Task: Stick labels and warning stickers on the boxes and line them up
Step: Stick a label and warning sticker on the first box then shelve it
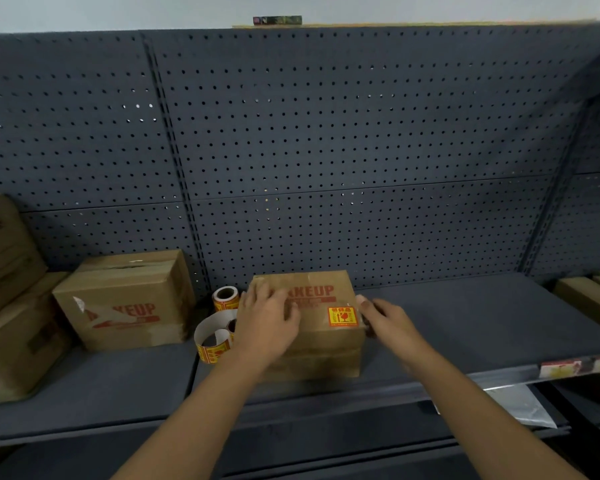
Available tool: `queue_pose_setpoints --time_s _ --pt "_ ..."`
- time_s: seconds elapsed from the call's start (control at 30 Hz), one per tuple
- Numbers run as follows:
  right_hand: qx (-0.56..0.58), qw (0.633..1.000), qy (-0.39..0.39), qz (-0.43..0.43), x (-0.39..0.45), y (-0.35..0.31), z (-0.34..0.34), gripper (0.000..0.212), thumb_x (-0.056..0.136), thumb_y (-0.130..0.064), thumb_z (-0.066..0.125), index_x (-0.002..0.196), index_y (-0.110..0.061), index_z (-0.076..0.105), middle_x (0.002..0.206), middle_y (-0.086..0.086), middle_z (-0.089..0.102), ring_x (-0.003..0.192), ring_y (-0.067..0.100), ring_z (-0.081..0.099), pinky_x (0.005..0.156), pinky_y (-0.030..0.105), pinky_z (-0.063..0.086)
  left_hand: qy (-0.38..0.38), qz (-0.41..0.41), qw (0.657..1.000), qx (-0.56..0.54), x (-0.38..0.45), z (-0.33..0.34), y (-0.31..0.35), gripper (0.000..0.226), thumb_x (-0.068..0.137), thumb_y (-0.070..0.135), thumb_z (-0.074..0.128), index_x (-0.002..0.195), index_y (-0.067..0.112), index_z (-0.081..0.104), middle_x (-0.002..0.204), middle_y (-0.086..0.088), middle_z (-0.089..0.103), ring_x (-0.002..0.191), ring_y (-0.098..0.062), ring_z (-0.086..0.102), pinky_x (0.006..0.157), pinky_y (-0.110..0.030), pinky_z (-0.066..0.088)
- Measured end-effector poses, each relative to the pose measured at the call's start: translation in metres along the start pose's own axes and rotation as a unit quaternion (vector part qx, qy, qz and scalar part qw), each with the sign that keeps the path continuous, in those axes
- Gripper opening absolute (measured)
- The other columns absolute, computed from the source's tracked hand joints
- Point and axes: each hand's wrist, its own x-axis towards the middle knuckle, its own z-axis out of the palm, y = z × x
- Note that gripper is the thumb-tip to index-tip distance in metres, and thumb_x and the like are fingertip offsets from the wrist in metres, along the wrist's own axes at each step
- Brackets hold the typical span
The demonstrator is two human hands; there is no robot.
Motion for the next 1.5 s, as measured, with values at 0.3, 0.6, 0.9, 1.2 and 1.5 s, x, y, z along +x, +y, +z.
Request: queue_pose_setpoints --time_s 0.3,0.6,0.9,1.2,1.5 --pt "0.138 0.989 -0.047 0.018 -0.021 -0.006 0.041 0.032 0.102 -0.048 0.056 0.13 -0.034 0.062 0.125 -0.012 0.071 0.117 0.007 0.064 0.103 0.034 0.051 -0.108 -0.127 0.977 -0.132 -0.015 0.004 -0.015 0.082 0.092 0.082 0.034 0.162 0.041 0.02 0.172 -0.005 -0.003 0.153 -0.045 0.014 0.121 -0.057 0.029" --pt "-0.037 0.981 0.098 -0.163 -0.02 -0.061 0.014 0.02 0.097 -0.047 0.058 0.112 -0.037 0.066 0.099 -0.019 0.074 0.095 0.003 0.068 0.083 0.033 0.056 -0.093 -0.121 0.923 -0.354 -0.022 0.004 -0.003 0.072 0.093 0.075 0.049 0.157 0.047 0.032 0.161 0.004 0.03 0.151 -0.024 0.03 0.121 -0.044 0.032" --pt "-0.382 0.88 0.18 -0.219 -0.014 -0.091 0.035 0.059 0.094 -0.056 0.047 0.143 -0.025 0.055 0.142 0.001 0.061 0.134 0.029 0.046 0.106 0.046 0.038 -0.146 -0.173 0.852 -0.472 -0.027 0.023 -0.001 0.059 0.107 0.05 0.042 0.161 0.031 0.029 0.157 0.004 0.043 0.145 -0.02 0.041 0.113 -0.032 0.035" --pt "-0.454 0.839 0.151 -0.26 -0.018 -0.107 0.084 0.065 0.096 -0.063 0.042 0.134 -0.013 0.06 0.133 0.01 0.063 0.121 0.031 0.053 0.101 0.044 0.043 -0.06 -0.162 0.802 -0.572 -0.014 0.007 0.006 0.045 0.109 0.053 0.031 0.134 0.031 0.062 0.129 0.007 0.069 0.11 -0.001 0.065 0.085 -0.02 0.051" --pt "-0.164 0.934 0.099 -0.302 -0.019 -0.107 0.045 0.029 0.105 -0.036 0.052 0.12 -0.018 0.069 0.123 -0.007 0.064 0.131 0.012 0.046 0.11 0.031 0.038 -0.023 -0.188 0.772 -0.607 -0.01 0.009 -0.012 0.051 0.095 0.07 0.051 0.136 0.042 0.061 0.141 0.009 0.064 0.134 -0.012 0.056 0.121 -0.047 0.037"
